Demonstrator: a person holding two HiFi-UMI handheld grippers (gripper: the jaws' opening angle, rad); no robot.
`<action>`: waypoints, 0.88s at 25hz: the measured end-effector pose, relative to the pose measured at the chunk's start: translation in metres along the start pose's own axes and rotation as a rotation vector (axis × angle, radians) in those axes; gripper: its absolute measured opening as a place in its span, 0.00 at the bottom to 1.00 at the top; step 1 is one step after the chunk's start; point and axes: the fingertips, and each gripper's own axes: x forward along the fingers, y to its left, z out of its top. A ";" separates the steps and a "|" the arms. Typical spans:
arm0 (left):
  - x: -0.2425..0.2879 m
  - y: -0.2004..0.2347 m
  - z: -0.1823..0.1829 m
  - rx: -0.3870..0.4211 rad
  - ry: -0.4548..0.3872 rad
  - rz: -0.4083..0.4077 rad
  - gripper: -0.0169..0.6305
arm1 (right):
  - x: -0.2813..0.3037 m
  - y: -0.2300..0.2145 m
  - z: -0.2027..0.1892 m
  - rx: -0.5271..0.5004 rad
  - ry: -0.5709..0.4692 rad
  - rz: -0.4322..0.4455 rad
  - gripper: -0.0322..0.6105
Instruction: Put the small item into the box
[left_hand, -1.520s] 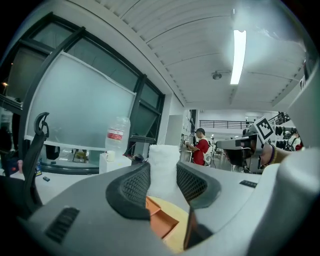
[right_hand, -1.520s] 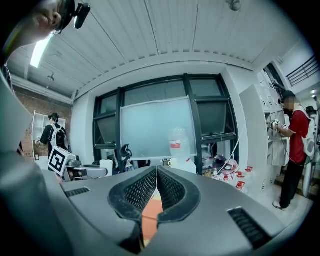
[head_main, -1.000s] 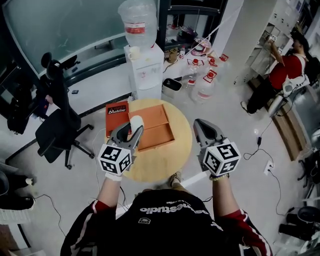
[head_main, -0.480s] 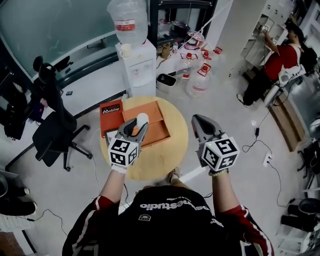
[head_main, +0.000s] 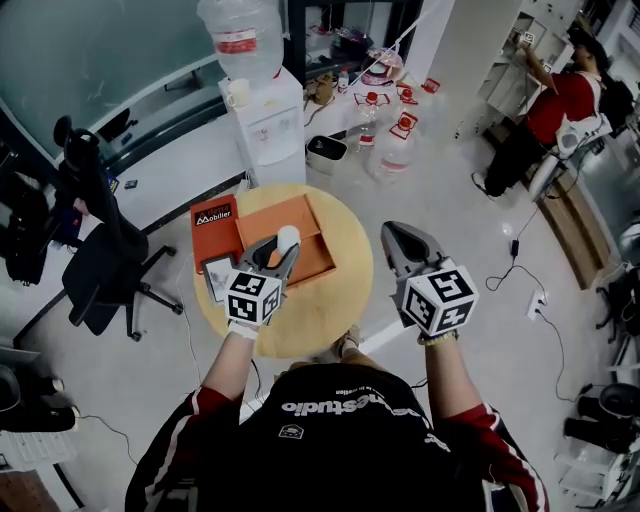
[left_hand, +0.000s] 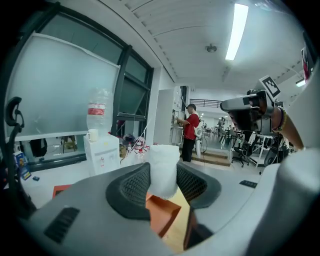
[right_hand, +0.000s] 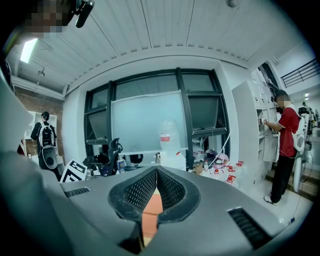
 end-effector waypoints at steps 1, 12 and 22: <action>0.003 0.000 -0.003 -0.002 0.005 -0.001 0.29 | 0.001 -0.002 -0.001 0.003 0.003 0.000 0.09; 0.040 0.007 -0.040 -0.045 0.069 -0.012 0.29 | 0.009 -0.032 -0.020 0.043 0.031 -0.020 0.09; 0.079 0.011 -0.068 -0.029 0.138 -0.040 0.29 | 0.017 -0.061 -0.027 0.070 0.049 -0.043 0.09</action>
